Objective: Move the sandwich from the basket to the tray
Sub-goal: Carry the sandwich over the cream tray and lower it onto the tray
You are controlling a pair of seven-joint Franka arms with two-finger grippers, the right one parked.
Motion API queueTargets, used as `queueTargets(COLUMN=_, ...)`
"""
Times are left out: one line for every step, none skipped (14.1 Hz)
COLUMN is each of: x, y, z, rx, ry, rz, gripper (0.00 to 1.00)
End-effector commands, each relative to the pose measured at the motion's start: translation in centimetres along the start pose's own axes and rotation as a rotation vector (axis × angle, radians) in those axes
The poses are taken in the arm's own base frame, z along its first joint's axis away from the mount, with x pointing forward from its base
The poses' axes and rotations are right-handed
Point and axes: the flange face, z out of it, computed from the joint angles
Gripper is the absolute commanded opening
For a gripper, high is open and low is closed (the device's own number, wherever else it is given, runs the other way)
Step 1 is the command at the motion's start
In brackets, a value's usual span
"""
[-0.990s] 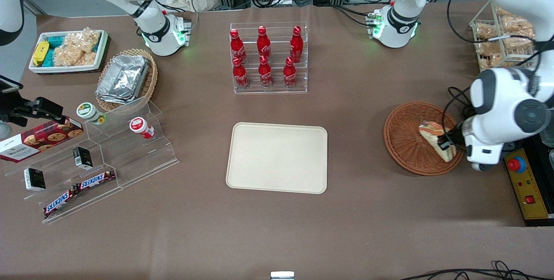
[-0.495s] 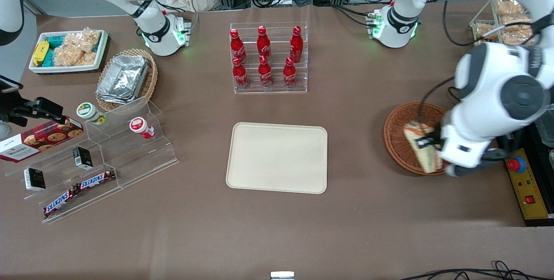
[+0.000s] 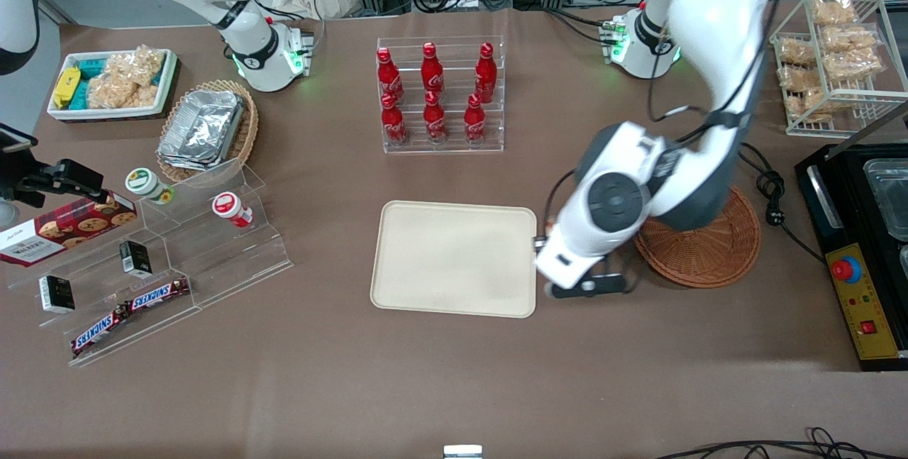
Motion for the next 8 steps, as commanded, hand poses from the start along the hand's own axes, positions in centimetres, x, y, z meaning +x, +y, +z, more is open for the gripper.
queueTargets(x=0.9, y=1.8, z=2.9, rx=-0.021, ry=-0.001, rz=-0.014, gripper=0.0)
queueTargets(x=0.3, y=3.1, z=4.2, rx=-0.024, ry=-0.005, rz=0.003, gripper=0.0)
queueTargets(x=-0.2, y=4.1, z=5.3, rx=-0.021, ry=-0.012, rz=0.016, gripper=0.0)
queueTargets(x=-0.6, y=4.8, z=6.5, rx=-0.018, ry=-0.02, rz=0.031, gripper=0.0)
queueTargets(x=-0.7, y=5.2, z=7.3, rx=-0.02, ry=-0.023, rz=0.031, gripper=0.0)
queueTargets(x=-0.6, y=5.2, z=7.8, rx=-0.023, ry=-0.022, rz=0.032, gripper=0.0)
queueTargets(x=-0.7, y=5.3, z=8.3, rx=-0.023, ry=-0.025, rz=0.034, gripper=0.0)
queueTargets(x=-0.8, y=5.4, z=8.7, rx=-0.02, ry=-0.029, rz=0.039, gripper=0.0)
